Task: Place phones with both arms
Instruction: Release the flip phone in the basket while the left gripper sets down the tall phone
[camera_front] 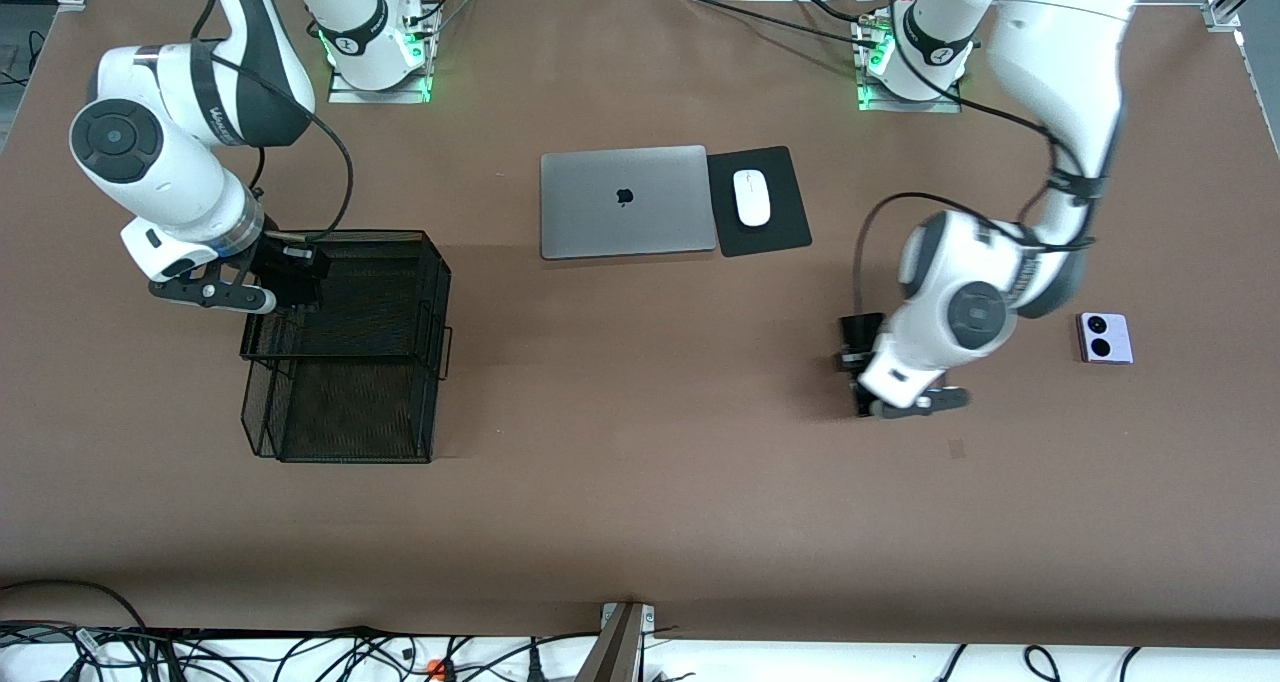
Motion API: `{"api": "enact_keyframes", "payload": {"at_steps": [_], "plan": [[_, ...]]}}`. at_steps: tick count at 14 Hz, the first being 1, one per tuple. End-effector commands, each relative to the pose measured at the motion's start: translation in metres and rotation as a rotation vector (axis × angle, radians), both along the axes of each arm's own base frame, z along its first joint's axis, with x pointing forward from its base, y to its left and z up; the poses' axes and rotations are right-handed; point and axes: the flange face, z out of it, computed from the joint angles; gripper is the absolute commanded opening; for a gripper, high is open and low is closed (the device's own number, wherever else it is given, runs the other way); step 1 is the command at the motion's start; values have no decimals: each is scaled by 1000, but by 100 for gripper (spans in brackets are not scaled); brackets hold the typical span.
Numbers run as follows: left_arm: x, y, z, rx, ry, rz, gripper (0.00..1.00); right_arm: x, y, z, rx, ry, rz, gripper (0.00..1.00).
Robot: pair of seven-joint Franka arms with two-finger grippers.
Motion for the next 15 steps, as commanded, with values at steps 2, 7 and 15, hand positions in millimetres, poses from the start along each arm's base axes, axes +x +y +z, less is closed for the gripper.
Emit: {"api": "enact_keyframes", "payload": {"at_steps": [2,7,15], "plan": [[8,-67,18,-20,-44,7,0,-16,-6,-14,31,-47,18,10],[-13,-180,3,-42,-85,-64,0,-19,-16,-26,23,-25,-1,18],[-34,-278,-28,-115,-224,-29,0,-18,-16,-47,3,11,-13,70]]}}
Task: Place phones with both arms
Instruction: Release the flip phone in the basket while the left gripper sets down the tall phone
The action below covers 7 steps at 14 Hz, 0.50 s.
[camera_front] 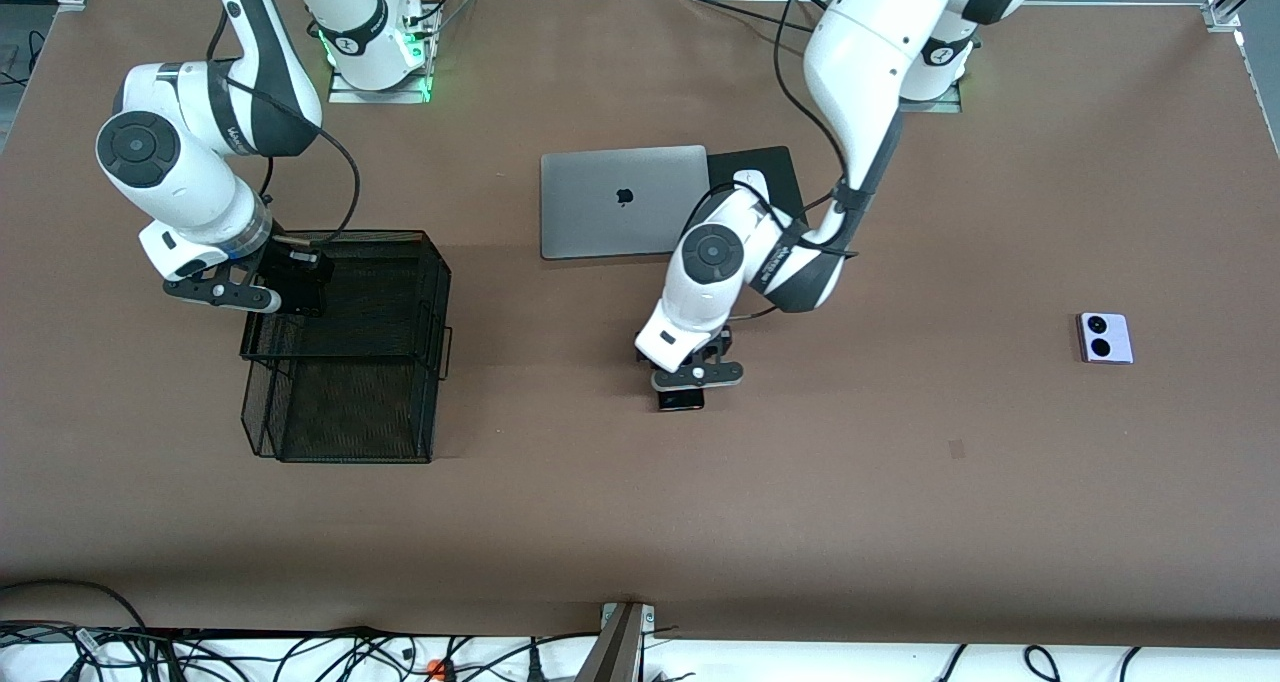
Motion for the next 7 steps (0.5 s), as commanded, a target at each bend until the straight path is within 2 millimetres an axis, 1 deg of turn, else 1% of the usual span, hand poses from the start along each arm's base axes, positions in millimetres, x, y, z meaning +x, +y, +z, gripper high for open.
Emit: {"api": "enact_keyframes", "payload": {"at_steps": [1,2,4,5,7], "plan": [[5,-23,5,-15,-33,33,0,-3,0,-16,-5,20,2,71],[0,-30,-1,4,-44,15,0,-3,0,-17,-6,19,0,76],[-6,-34,-17,51,-60,29,0,-3,0,-19,-5,24,-4,91],[-9,-36,-20,61,-64,29,0,-3,0,-20,-6,26,-4,98],[-10,-37,-23,66,-65,31,0,-2,1,-18,-5,23,-4,99]]}}
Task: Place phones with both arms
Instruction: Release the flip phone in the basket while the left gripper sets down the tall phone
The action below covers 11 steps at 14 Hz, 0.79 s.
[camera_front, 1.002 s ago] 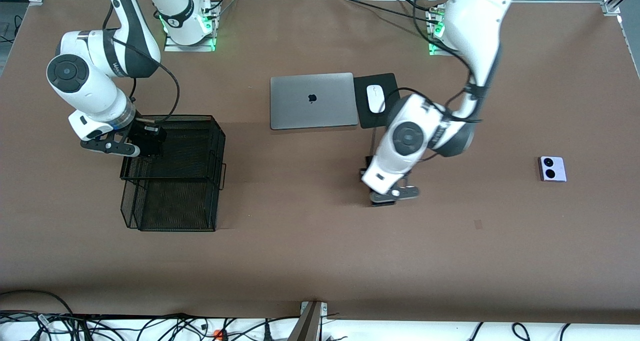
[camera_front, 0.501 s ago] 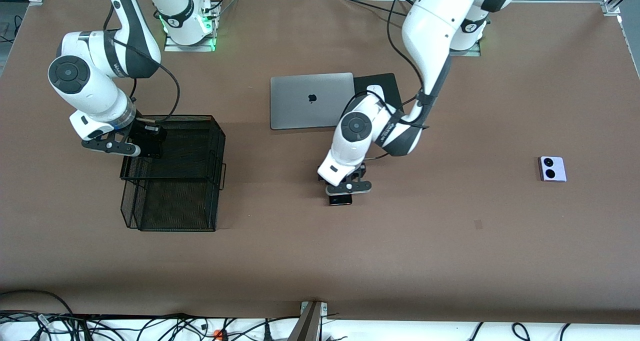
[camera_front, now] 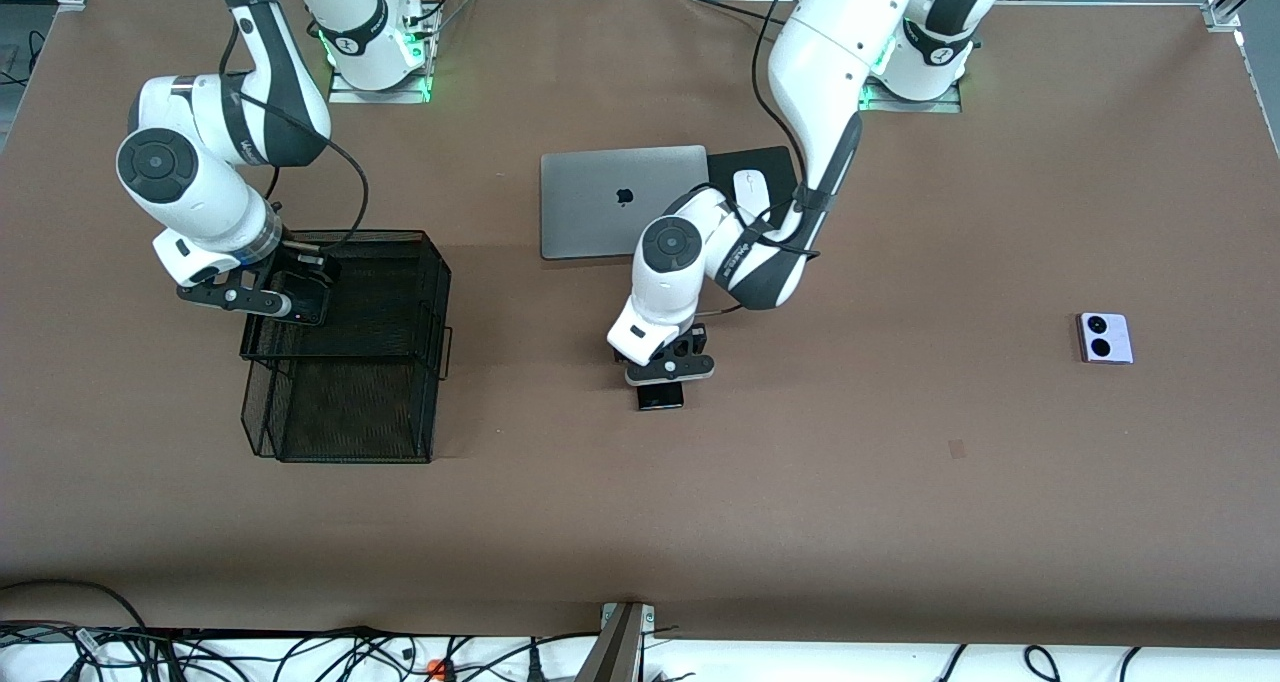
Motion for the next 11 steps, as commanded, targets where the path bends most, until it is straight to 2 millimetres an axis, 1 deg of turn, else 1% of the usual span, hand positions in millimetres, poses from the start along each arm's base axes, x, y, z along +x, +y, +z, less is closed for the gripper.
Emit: {"api": "enact_keyframes", "payload": {"at_steps": [1,3,4,5,6,7,8,9,10,11], "plan": [[4,-7,3,9,-26,9,0,0,1,5,17,-16,-2,99],[2,-8,1,11,-24,5,0,9,3,19,21,-43,5,99],[1,-9,1,12,-25,2,12,14,4,28,22,-57,8,99],[1,-8,-3,18,-21,3,83,20,6,37,24,-72,13,99],[1,-8,-3,27,-29,-6,100,24,8,46,25,-81,14,99],[2,-8,1,30,-33,-10,100,27,11,53,24,-80,16,99],[3,-7,5,28,-27,-2,100,32,15,64,28,-83,18,99],[8,-3,15,18,-33,9,100,37,18,78,31,-71,12,99],[14,1,25,16,-39,18,100,44,21,88,33,-48,-3,99],[21,12,31,26,-27,32,100,52,28,97,49,-33,-17,99]]}}
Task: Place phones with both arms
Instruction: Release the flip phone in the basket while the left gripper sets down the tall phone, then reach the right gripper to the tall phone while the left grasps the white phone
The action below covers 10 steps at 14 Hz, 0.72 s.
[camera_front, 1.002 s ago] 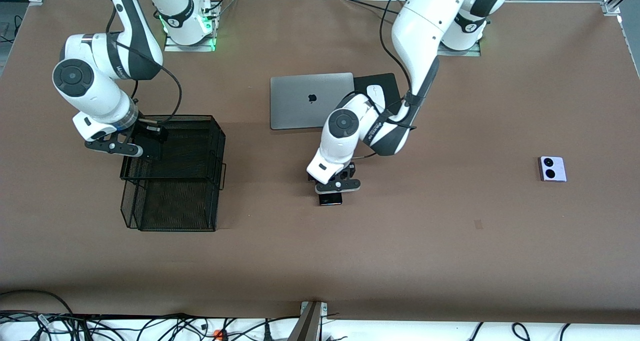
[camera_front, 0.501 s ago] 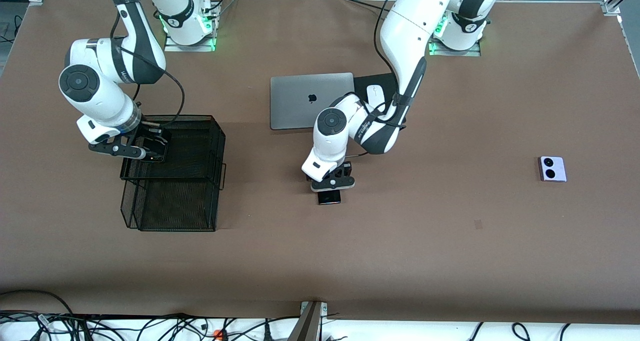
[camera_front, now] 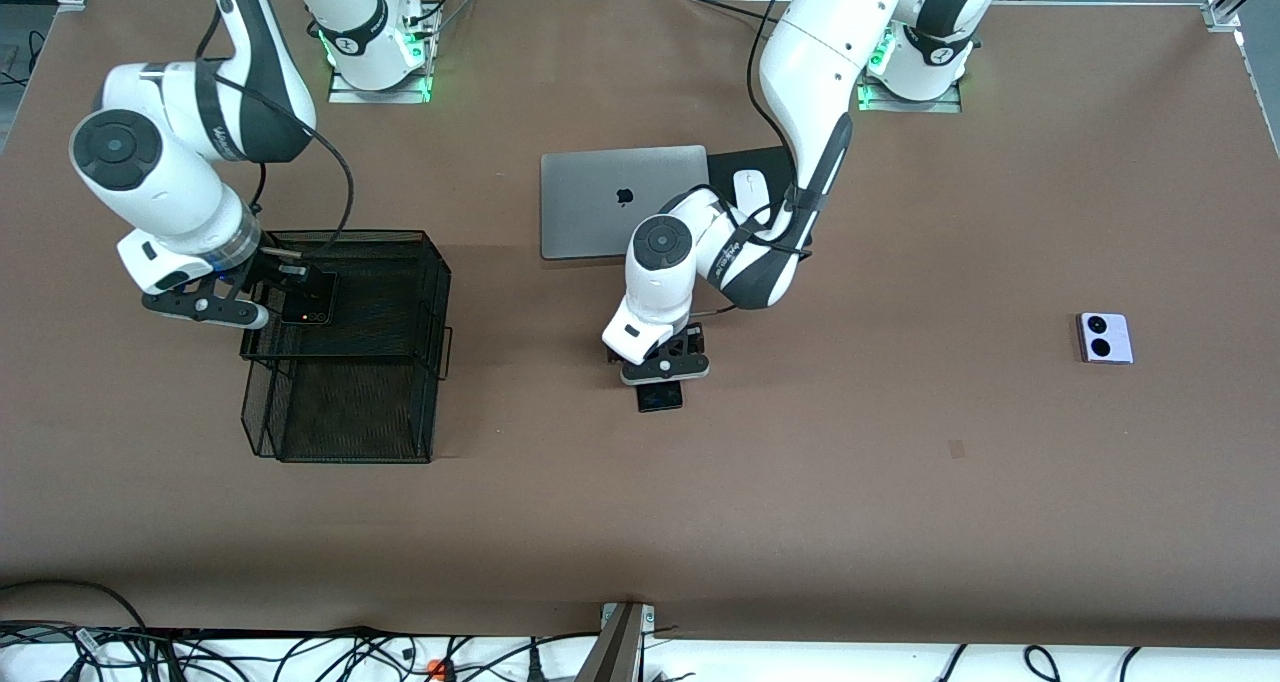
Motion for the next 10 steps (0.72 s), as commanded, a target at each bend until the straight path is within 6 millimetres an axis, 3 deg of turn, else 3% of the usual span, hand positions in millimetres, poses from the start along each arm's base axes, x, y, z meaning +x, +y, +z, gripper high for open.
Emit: {"api": "enact_keyframes", "payload": {"at_steps": [1,3,4,6,9,10], "plan": [[20,23,38,34,8,34,100,22,17,31,41,47,-20,100],[37,58,62,70,57,26,100,37,39,50,108,73,-40,99],[45,77,69,90,90,-9,100,42,62,57,156,80,-27,100],[59,116,79,123,152,-33,100,46,95,56,264,62,-7,99],[74,193,92,148,232,-113,100,68,171,54,265,-12,103,100],[76,219,100,151,240,-128,100,69,202,40,259,1,142,100]]}}
